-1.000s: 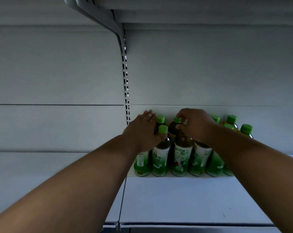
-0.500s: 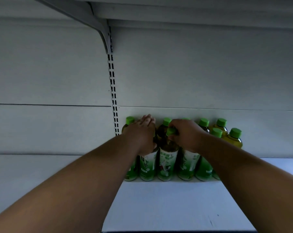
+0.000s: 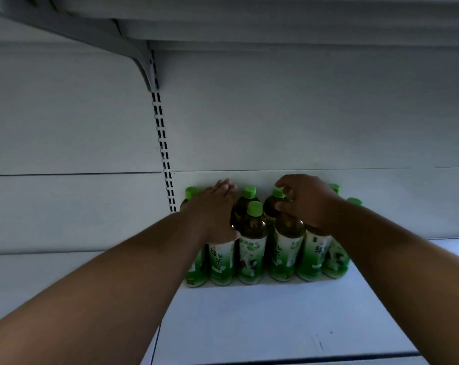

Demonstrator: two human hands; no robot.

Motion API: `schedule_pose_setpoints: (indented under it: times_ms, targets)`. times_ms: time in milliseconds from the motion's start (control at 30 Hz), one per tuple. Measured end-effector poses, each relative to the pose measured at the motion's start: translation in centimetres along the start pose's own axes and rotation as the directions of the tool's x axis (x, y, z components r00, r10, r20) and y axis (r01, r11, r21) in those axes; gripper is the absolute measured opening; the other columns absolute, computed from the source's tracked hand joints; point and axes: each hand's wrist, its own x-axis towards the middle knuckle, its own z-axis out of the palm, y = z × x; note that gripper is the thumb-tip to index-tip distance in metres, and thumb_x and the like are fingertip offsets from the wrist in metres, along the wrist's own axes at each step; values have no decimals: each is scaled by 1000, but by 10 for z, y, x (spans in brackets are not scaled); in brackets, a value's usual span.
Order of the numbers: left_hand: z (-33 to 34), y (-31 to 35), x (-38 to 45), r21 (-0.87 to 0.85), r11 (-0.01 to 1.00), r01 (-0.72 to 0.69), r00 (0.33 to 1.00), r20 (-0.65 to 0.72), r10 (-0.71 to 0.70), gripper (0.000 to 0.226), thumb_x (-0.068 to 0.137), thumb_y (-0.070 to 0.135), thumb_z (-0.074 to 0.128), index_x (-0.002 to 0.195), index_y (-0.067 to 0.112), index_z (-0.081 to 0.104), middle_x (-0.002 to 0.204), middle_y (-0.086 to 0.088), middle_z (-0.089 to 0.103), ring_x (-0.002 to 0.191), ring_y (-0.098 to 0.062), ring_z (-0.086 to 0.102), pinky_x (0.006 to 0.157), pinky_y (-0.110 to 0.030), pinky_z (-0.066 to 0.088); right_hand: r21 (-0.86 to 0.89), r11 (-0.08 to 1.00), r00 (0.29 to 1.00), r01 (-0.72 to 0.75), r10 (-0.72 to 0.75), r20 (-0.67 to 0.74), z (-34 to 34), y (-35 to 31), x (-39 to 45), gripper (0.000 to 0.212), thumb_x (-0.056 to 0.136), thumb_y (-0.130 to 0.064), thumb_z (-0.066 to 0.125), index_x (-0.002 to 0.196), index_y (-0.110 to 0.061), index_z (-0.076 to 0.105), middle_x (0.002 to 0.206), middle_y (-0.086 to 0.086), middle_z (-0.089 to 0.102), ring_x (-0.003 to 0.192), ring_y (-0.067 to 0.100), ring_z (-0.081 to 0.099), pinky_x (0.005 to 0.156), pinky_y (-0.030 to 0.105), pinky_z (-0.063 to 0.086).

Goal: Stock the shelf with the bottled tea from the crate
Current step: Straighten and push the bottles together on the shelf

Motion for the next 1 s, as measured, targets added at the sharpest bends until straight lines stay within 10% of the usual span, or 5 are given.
schedule_pose_setpoints:
  times_ms: [367, 833, 1000]
  targets:
    - [9, 49, 37, -58, 998, 6, 999, -31, -8, 72, 102, 55, 23, 158, 16, -1, 166, -4, -5, 152, -17, -1, 120, -37, 4, -169, 983, 991, 79, -59, 119, 6, 26, -4, 31, 89, -21, 64, 121, -22, 62, 107, 3, 66, 83, 16, 54, 66, 24, 37]
    - [4, 51, 41, -55, 998, 14, 1000, 8, -13, 72, 102, 55, 21, 158, 13, 4, 166, -6, -2, 152, -17, -1, 122, -38, 6, 92, 996, 998, -8, 1, 68, -5, 33, -4, 52, 81, -30, 79, 128, -23, 57, 113, 4, 68, 90, 21, 66, 77, 37, 58]
    - [-3, 60, 50, -87, 996, -5, 1000, -13, 4, 84, 95, 70, 21, 158, 19, 0, 166, 0, -4, 151, -16, 0, 119, -35, 5, -50, 998, 1000, -24, 25, 10, -30, 70, -9, 48, 84, -37, 75, 128, -26, 59, 122, 0, 64, 91, 14, 55, 60, 22, 36]
